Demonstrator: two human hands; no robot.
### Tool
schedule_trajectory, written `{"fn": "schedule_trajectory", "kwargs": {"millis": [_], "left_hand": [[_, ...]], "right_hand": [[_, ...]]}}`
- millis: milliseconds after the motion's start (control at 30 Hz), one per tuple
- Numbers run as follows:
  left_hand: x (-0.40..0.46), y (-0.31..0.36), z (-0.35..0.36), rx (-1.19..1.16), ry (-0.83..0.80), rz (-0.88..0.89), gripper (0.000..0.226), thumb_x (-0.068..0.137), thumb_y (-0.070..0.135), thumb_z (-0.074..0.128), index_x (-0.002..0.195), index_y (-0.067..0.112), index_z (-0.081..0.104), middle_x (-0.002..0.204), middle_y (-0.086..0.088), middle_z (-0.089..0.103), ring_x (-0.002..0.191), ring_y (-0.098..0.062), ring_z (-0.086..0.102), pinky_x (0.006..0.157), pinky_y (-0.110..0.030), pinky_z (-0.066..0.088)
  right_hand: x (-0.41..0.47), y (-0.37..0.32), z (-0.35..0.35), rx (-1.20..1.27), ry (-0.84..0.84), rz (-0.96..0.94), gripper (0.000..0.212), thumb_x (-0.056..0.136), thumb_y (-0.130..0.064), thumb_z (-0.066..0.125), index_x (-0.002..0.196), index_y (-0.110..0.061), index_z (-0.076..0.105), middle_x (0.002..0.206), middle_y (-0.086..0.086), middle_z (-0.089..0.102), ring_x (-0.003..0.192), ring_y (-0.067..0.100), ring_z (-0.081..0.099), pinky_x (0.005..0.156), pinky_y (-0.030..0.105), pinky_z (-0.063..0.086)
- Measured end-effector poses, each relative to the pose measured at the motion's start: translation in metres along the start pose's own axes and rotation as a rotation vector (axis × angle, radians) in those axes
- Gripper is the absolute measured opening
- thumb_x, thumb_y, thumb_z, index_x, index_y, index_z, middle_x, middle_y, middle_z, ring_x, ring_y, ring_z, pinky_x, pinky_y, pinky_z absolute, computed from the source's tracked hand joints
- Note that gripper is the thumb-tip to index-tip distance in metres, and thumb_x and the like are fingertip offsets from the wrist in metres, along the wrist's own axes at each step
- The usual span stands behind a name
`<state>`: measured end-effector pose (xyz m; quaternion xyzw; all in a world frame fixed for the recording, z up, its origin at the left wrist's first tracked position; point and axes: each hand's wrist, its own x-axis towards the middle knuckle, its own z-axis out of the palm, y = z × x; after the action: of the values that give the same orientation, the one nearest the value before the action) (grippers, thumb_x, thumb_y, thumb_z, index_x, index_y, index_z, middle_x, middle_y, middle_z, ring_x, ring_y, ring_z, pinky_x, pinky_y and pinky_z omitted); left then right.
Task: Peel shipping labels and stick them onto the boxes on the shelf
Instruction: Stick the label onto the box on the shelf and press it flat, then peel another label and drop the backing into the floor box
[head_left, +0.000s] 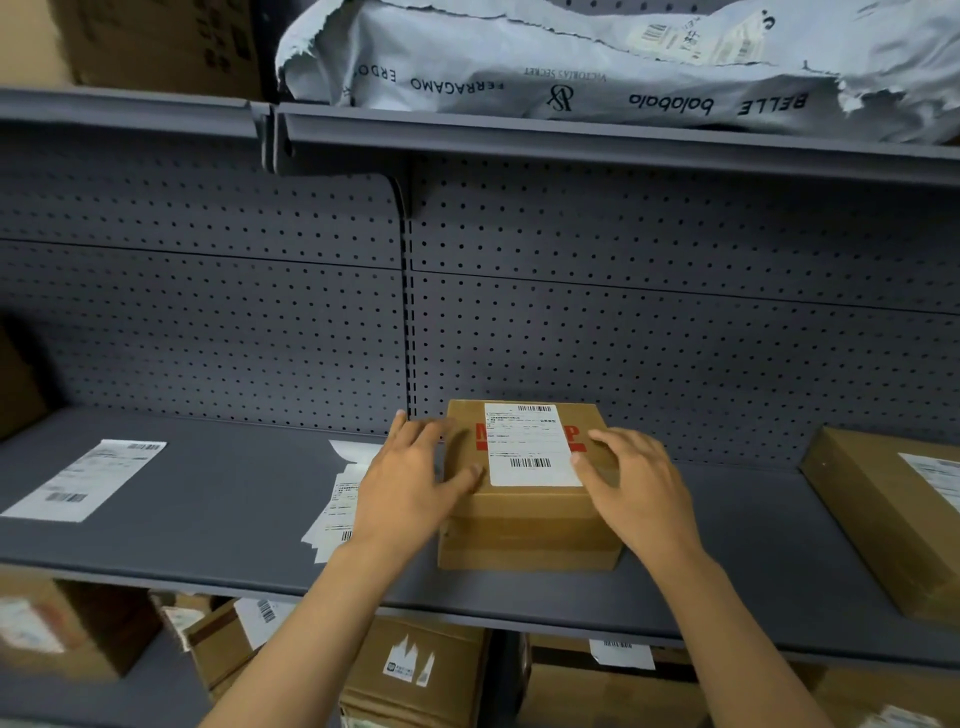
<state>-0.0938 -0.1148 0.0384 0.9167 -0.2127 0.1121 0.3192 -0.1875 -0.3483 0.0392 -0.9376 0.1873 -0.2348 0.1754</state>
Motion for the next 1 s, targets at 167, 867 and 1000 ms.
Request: {"fn": "schedule_trajectory", "kwargs": {"millis": [167, 867, 1000], "left_hand": [[0.001, -0.018, -0.022, 0.023, 0.052, -0.053, 0.057, 0.094, 0.054, 0.058, 0.144, 0.030, 0.051, 0.153, 0.007, 0.046, 0.155, -0.017, 0.023, 0.102, -0.043, 0.048], [0.022, -0.121, -0.090, 0.023, 0.145, -0.185, 0.047, 0.098, 0.035, 0.056, 0.145, 0.030, 0.051, 0.149, 0.006, 0.050, 0.128, -0.024, 0.055, 0.089, -0.035, 0.046], [0.036, -0.135, -0.084, 0.013, 0.110, -0.179, 0.048, 0.099, 0.032, 0.056, 0.146, 0.029, 0.050, 0.150, 0.006, 0.049, 0.131, -0.023, 0.053, 0.091, -0.035, 0.046]], "right_hand": [[0.014, -0.024, 0.006, 0.026, 0.024, -0.045, 0.045, 0.097, -0.049, 0.050, 0.135, -0.025, 0.059, 0.139, -0.004, 0.059, 0.133, 0.018, 0.045, 0.104, 0.042, 0.046], [0.053, -0.168, 0.078, 0.055, -0.108, -0.256, 0.045, 0.099, -0.044, 0.048, 0.139, -0.026, 0.056, 0.143, -0.002, 0.057, 0.140, 0.020, 0.039, 0.113, 0.042, 0.036], [0.059, -0.187, 0.095, -0.012, -0.119, -0.272, 0.044, 0.099, -0.041, 0.048, 0.139, -0.025, 0.056, 0.141, -0.001, 0.060, 0.141, 0.021, 0.039, 0.110, 0.042, 0.038]]}}
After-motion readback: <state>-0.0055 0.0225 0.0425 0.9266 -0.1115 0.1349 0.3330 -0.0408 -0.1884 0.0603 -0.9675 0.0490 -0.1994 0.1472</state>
